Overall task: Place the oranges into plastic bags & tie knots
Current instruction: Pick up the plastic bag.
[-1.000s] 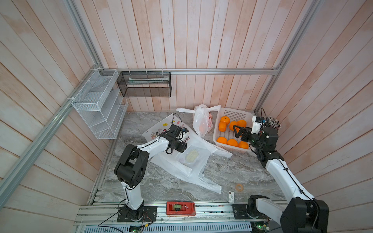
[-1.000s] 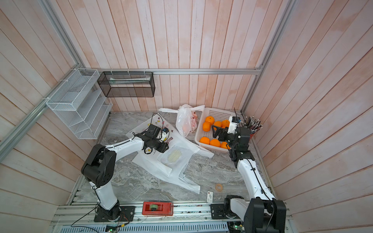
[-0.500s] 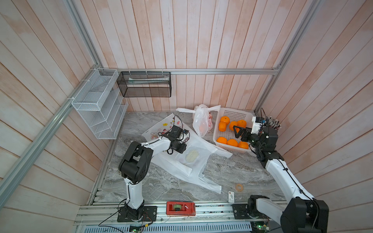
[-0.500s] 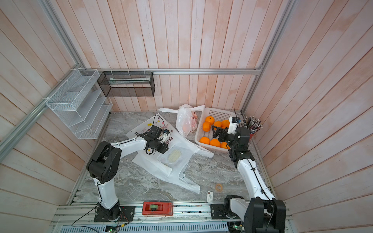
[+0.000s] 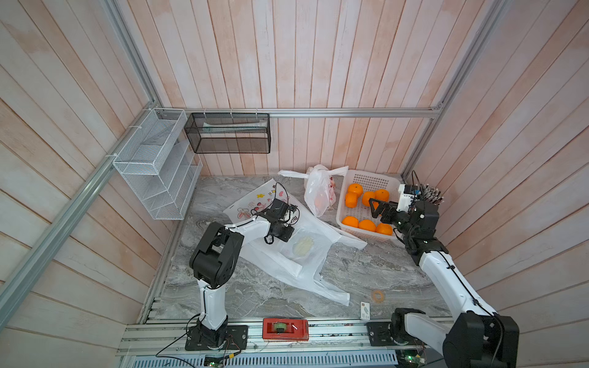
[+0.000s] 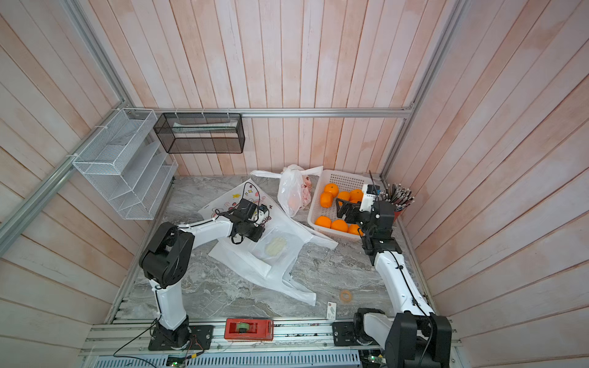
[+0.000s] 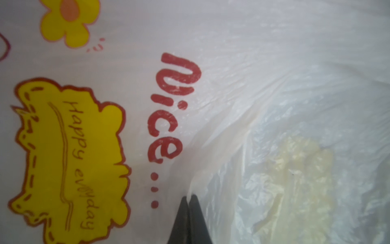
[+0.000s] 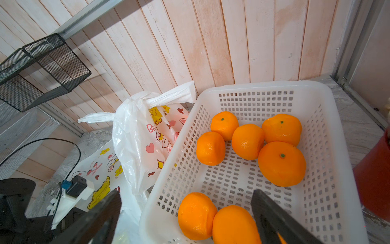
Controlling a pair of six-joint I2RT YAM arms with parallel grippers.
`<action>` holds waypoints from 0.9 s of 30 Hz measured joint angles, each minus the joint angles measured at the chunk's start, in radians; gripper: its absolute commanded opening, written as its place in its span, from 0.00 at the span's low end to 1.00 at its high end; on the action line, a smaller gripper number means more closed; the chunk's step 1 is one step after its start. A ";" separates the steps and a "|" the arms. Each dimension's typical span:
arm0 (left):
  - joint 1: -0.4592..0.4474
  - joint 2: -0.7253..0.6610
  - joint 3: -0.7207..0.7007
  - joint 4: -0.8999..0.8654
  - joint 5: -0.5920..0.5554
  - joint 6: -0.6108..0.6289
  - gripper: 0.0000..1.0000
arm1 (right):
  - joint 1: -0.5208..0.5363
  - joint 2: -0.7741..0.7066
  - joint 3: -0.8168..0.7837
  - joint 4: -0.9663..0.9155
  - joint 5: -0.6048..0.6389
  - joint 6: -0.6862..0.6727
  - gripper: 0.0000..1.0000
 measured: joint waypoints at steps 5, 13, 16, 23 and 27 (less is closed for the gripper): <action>0.021 -0.135 -0.004 -0.003 0.019 -0.074 0.00 | -0.003 0.008 0.021 -0.064 0.001 -0.016 0.98; 0.177 -0.390 0.003 -0.028 0.159 -0.328 0.00 | -0.010 0.085 0.147 -0.208 0.026 -0.058 0.98; 0.192 -0.465 0.003 -0.035 0.195 -0.429 0.00 | -0.012 0.130 0.185 -0.246 0.019 -0.061 0.98; 0.192 -0.589 0.040 -0.031 0.227 -0.700 0.00 | -0.013 0.298 0.307 -0.319 -0.028 -0.068 0.94; 0.192 -0.626 0.044 0.010 0.256 -0.835 0.00 | -0.013 0.398 0.356 -0.324 -0.046 -0.058 0.90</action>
